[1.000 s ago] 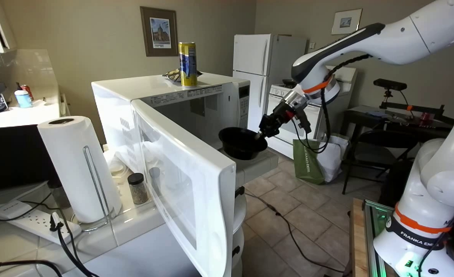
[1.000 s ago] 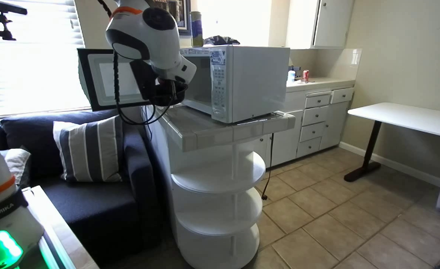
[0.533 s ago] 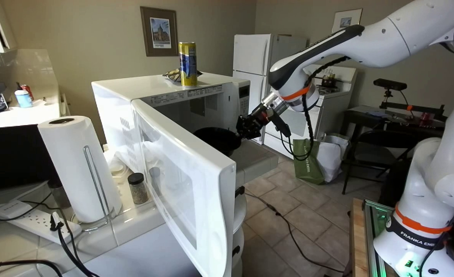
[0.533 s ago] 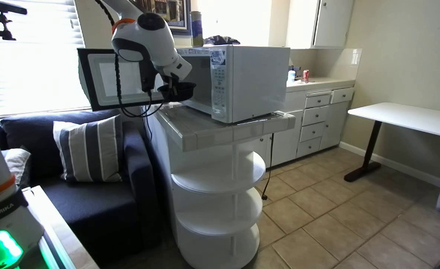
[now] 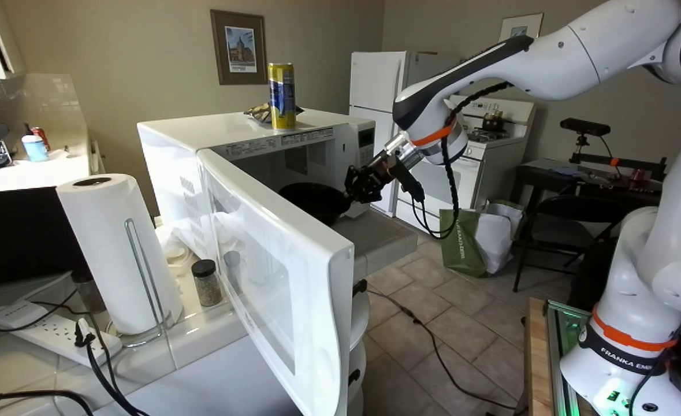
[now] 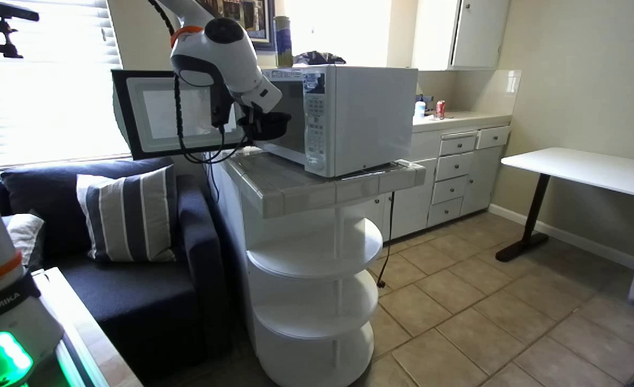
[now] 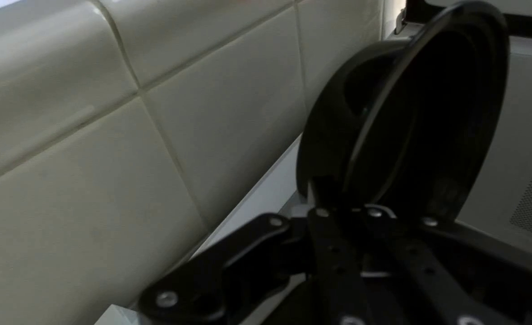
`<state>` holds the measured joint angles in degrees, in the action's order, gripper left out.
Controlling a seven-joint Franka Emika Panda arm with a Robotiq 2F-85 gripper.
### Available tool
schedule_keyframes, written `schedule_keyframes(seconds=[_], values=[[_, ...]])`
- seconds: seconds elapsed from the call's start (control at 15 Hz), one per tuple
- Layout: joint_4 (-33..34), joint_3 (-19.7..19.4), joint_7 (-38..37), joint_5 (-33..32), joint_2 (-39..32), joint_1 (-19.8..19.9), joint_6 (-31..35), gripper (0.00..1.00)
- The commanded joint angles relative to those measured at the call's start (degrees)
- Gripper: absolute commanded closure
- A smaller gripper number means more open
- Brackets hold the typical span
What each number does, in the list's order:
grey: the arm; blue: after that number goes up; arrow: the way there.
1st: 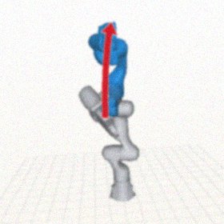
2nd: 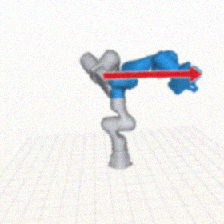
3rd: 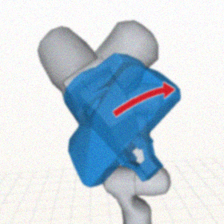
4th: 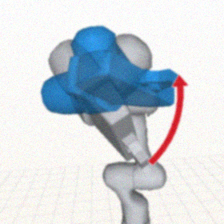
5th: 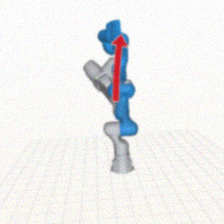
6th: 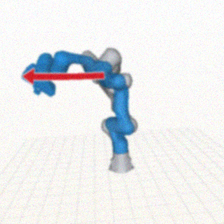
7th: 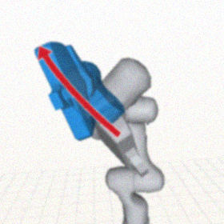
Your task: Put the black bowl in the microwave.
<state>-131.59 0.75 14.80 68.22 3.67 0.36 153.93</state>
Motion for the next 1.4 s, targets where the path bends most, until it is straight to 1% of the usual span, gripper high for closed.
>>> schedule_keyframes(seconds=[0.0, 0.13, 0.2, 0.27, 0.33, 0.4, 0.6, 0.8, 0.87, 1.07, 1.33], values=[[0.0, 0.0, 0.0, 0.0, 0.0, 0.0, 0.0, 0.93], [0.0, 0.0, 0.0, 0.0, 0.0, 0.0, 0.0, 0.93], [0.0, 0.0, 0.0, 0.0, 0.0, 0.0, 0.0, 0.98], [0.9, 0.6, -2.4, -0.9, -1.2, -0.4, 1.9, 0.98], [2.0, 1.3, -2.4, -0.1, -2.6, -0.9, 4.7, 0.98], [3.1, 1.8, -2.5, 0.5, -3.6, -1.3, 6.0, 0.98], [6.2, 3.7, -5.5, -0.3, -7.8, -2.6, 12.9, 0.98], [9.1, 4.6, -13.6, -3.3, -12.6, -4.1, 19.8, 0.98], [10.0, 4.5, -16.1, -3.9, -14.0, -4.5, 20.9, 0.98], [13.3, 4.1, -22.0, -2.9, -16.4, -4.9, 21.2, 0.98], [17.4, 3.9, -27.9, -2.1, -18.8, -4.8, 21.3, 0.98]])
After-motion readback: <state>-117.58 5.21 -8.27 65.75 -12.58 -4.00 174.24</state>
